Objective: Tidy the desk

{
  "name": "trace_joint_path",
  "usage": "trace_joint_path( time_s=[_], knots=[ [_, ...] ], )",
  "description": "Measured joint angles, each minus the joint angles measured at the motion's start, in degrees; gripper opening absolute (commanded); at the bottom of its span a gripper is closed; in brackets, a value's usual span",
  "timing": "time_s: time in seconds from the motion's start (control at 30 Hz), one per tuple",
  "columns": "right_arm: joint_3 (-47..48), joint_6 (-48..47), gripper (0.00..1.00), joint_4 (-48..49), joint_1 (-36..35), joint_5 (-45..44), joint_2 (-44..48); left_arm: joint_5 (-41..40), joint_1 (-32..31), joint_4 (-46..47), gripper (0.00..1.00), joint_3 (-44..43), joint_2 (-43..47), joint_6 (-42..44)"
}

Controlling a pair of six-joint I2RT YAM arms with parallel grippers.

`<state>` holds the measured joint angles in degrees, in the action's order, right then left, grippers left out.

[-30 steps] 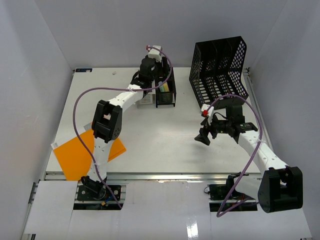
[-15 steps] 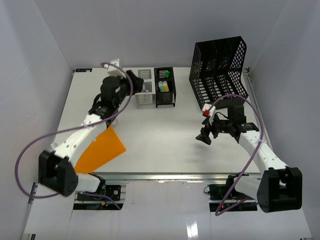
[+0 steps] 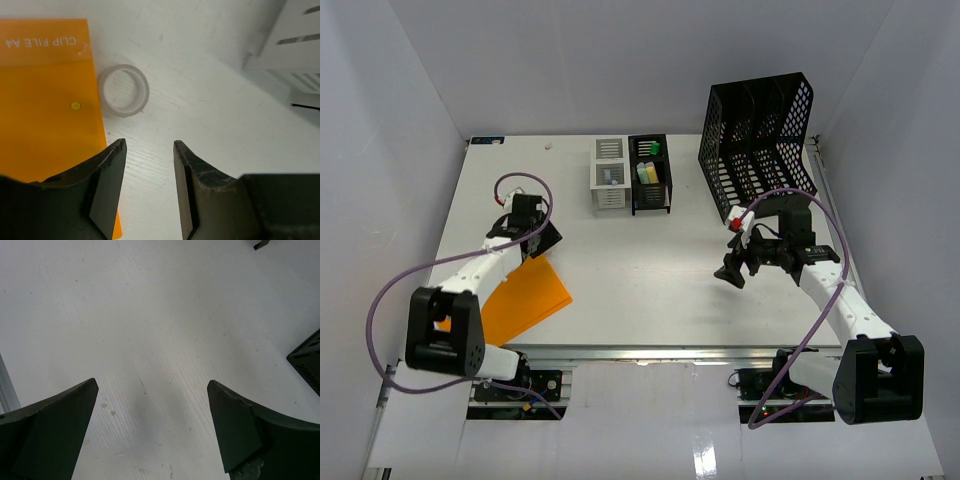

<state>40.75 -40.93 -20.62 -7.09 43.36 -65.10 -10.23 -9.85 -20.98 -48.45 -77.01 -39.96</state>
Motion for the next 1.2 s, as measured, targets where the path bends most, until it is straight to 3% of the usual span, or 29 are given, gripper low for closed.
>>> trace_joint_path(
  time_s=[0.17,0.53,0.73,1.2],
  knots=[
    [0.0,0.0,0.97,0.0,0.4,-0.2,-0.1,0.0,0.2,-4.3,0.50,-6.0,-11.6,-0.4],
    [0.0,0.0,0.97,0.0,0.7,-0.8,-0.3,-4.7,0.2,-8.5,0.42,-21.0,-26.7,0.1],
    [0.0,0.0,0.97,0.0,0.7,-0.9,-0.3,-7.2,0.1,-11.2,0.41,-25.2,-30.1,0.5],
    [0.0,0.0,0.97,0.1,0.7,-0.9,-0.4,-8.4,0.0,-10.9,0.36,-23.8,-29.3,1.9]
  ],
)
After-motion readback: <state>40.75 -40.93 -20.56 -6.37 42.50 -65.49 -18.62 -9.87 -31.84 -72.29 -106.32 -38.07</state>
